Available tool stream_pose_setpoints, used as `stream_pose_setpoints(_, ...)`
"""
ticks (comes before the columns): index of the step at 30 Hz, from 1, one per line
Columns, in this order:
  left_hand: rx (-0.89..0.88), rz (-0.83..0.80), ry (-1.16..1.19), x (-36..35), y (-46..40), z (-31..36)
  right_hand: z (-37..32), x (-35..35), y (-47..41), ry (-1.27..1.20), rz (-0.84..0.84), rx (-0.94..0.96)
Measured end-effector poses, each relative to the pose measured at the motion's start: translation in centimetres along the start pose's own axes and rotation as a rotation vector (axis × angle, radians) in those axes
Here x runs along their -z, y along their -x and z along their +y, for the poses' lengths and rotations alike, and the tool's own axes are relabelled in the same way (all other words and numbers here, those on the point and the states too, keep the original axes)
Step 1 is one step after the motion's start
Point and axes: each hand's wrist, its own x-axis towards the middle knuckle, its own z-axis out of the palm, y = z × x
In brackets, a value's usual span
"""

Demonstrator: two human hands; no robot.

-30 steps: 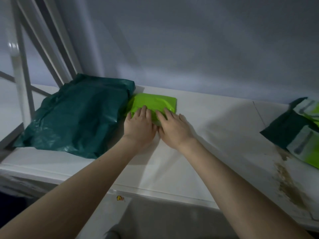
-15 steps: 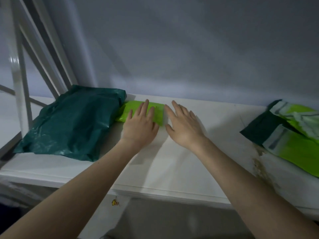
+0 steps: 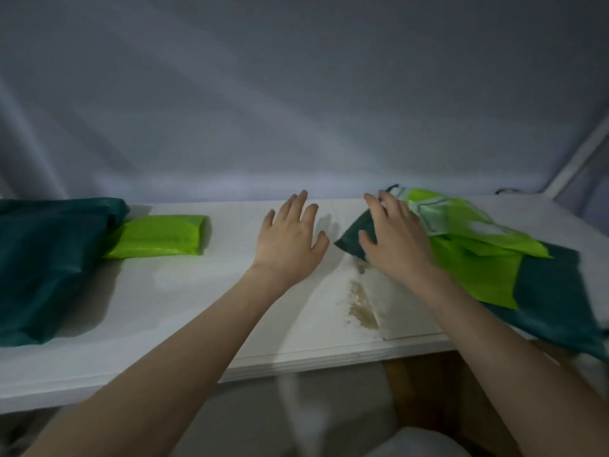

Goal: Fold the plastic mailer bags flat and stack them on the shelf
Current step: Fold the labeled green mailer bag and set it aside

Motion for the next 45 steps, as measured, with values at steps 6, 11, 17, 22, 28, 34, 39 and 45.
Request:
stream_pose_setpoints(6,-0.102,-0.043,0.064,-2.6,-2.1,6.4,8.0,0.8,2.4,0.034,0.002,-0.149)
stream_pose_setpoints(11,-0.150,-0.101,0.124,-5.7,-4.0,10.4,13.2,0.1,3.0,0.011,0.006,-0.253)
stream_pose_setpoints(17,-0.110,-0.236,0.301,-9.5,-6.5,13.8,17.9,-2.3,1.9,-0.057,0.024,-0.340)
stream_pose_setpoints(22,-0.103,-0.314,0.479,-12.1,-8.4,16.1,19.7,-4.2,0.3,-0.052,0.028,-0.350)
stream_pose_setpoints(28,-0.106,-0.296,0.493,-12.7,-9.2,17.5,20.1,-5.6,-0.7,0.028,0.049,-0.370)
stream_pose_setpoints(34,-0.150,-0.189,0.709,-11.1,-8.7,17.7,20.1,-3.8,-0.9,0.006,0.204,-0.448)
stream_pose_setpoints(39,-0.144,-0.203,0.712,-8.8,-8.3,17.6,20.0,-1.0,-0.5,-0.022,0.320,-0.453)
stream_pose_setpoints(45,-0.193,-0.291,0.731,-6.0,-7.3,17.9,17.8,2.7,-0.6,-0.065,0.431,-0.397)
